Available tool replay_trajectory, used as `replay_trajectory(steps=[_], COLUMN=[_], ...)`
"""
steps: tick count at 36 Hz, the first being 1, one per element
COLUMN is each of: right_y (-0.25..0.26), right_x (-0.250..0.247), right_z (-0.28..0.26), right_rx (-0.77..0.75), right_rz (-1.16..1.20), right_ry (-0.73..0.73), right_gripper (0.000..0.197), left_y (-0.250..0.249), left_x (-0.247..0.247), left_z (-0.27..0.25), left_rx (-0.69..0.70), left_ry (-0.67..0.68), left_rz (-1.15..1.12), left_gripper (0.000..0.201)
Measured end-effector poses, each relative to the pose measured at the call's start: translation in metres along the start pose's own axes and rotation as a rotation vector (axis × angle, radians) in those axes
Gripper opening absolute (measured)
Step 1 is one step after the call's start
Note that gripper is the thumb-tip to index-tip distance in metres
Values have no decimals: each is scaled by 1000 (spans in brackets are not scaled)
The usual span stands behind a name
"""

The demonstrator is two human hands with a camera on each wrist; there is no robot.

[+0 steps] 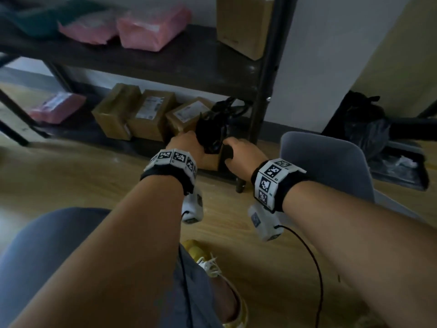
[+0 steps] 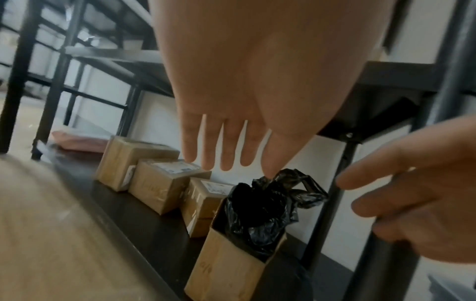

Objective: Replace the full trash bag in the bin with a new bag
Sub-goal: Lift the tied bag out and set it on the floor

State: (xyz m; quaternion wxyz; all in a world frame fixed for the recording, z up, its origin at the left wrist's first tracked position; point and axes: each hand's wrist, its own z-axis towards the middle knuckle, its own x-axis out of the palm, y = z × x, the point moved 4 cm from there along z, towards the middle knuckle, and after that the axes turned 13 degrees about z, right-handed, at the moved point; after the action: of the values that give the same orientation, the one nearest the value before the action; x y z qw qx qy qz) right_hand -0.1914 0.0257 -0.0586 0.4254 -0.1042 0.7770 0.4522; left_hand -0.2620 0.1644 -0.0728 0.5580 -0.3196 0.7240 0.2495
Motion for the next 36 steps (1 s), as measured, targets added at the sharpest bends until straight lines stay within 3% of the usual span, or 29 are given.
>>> replay_trajectory(steps=[9,14,18,23,26,30,36], right_y=[19,6,0,-2,-5,-4,3], right_x=[4,9,17,35,44,47,33], right_z=[66,103,125,147,151,150,144], right_rx=[-14,45,62,50,87,42,56], right_rz=[-61,-95,-116,-244,-320,-498,-385], right_ry=[-48,-52,-58,10,27,-26,-58], right_gripper=[59,81,90,93,83,35,29], left_y=[6,11,7,11,15,16,18], left_x=[15,21,28,42,49,51,50], left_z=[47,69,81,91,92,91,90], left_rx=[-56,-137,-103,-64,-41,-52,-62], left_ry=[30,33,29,57,97,111,77], left_rz=[-158,-294,-332,-330,-343,-350,-362], left_gripper=[35,35,27,35,46,43,48])
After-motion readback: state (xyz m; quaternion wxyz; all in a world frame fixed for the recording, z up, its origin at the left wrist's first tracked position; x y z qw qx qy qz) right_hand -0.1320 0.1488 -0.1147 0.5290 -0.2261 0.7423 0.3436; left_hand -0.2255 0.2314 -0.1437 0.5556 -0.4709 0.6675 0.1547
